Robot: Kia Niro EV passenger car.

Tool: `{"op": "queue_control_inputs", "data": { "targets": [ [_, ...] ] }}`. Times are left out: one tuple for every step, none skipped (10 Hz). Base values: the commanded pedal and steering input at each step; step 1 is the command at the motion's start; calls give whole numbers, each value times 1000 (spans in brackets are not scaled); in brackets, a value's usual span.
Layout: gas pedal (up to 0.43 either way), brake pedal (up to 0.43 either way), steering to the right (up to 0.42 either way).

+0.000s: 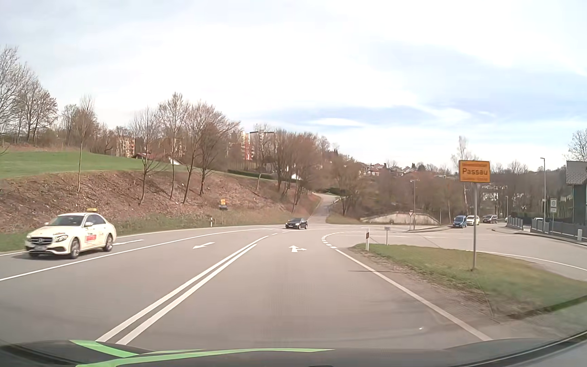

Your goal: Follow the waypoints while adhering to traffic rules and regulations

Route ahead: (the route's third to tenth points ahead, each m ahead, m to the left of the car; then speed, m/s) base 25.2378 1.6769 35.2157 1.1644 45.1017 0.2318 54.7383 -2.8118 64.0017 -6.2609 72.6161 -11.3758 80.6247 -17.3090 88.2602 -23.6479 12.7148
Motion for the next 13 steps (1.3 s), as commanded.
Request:
{"op": "queue_control_inputs", "data": {
  "targets": [
    [0, 0, -4],
    [0, 0, -4],
    [0, 0, -4],
    [0, 0, -4],
    [0, 0, -2],
    [0, 0, 0],
    [0, 0, 3],
    [0, 0, 4],
    [0, 0, 5],
    [0, 0, 7],
    [0, 0, 8],
    [0, 0, 10],
    [0, 6, 11]
  ]
}}
